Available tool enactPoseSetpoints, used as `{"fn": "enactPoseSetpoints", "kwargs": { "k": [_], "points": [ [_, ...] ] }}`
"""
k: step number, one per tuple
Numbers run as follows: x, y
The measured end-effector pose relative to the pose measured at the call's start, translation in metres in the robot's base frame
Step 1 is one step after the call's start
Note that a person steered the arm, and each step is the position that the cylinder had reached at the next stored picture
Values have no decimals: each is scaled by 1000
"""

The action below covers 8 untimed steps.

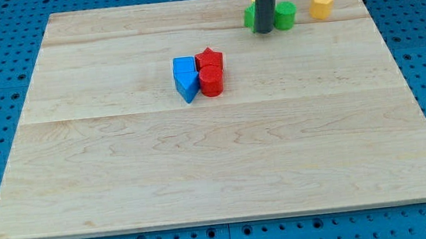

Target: Point your arm at the green star

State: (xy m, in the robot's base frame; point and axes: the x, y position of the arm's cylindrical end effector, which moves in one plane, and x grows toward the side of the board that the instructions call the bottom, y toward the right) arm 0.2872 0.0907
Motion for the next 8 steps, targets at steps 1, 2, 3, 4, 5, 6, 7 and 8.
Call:
{"fn": "enactPoseSetpoints", "kwargs": {
  "k": [1,2,3,4,5,6,7,8],
  "points": [
    [7,-34],
    [2,-74],
    [-25,-58],
    [-48,-44],
    [-60,-28],
    [-62,-40],
    [-58,-95],
    [-49,-112]
  ]
}}
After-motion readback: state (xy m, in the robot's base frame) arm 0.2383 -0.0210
